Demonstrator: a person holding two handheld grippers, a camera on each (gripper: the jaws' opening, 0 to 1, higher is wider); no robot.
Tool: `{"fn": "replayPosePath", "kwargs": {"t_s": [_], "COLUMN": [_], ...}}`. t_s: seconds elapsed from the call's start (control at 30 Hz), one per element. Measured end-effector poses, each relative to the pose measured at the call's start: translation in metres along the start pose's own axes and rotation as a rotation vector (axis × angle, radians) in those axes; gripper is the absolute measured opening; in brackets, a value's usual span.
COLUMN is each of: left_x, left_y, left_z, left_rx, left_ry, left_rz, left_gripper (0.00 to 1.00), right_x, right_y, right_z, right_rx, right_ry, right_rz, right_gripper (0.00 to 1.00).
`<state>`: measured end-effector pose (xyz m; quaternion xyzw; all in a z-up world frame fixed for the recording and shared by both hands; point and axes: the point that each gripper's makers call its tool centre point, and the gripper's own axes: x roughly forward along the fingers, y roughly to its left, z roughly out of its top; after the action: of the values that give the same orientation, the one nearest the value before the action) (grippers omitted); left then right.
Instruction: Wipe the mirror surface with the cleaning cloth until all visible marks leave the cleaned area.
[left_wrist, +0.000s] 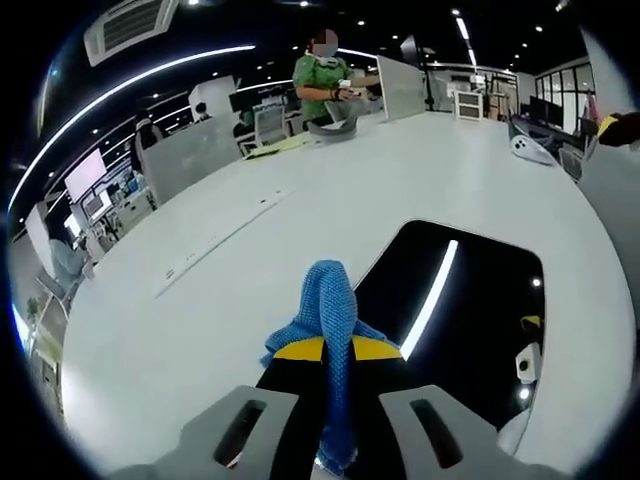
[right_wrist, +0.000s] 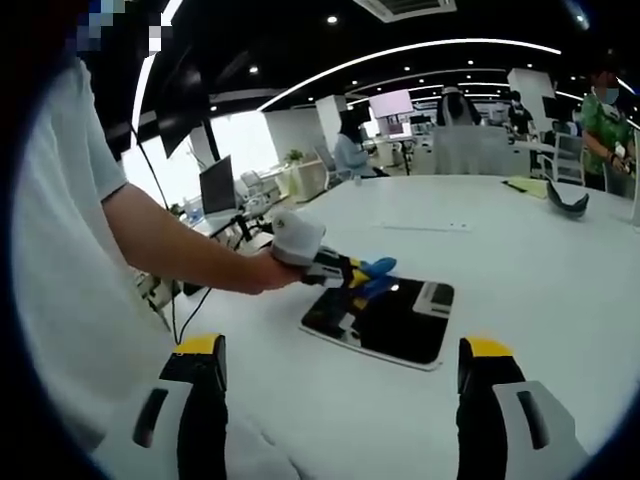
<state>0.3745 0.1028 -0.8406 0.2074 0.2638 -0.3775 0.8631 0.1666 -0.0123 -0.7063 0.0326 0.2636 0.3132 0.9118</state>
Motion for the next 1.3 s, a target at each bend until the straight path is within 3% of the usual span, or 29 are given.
{"fn": "replayPosePath", "kwargs": {"t_s": [1.3], "left_x": [0.014], "left_y": [-0.027], "left_z": [0.017], "left_rx": [0.048], "left_ry": [-0.005], "left_rz": [-0.061], "left_gripper": [0.05], "right_x": [-0.009], "right_y": [-0.010], "right_z": [-0.001], "right_rx": [0.019], "right_ry": [-0.014], "right_rz": [-0.048], "right_gripper": [0.95]}}
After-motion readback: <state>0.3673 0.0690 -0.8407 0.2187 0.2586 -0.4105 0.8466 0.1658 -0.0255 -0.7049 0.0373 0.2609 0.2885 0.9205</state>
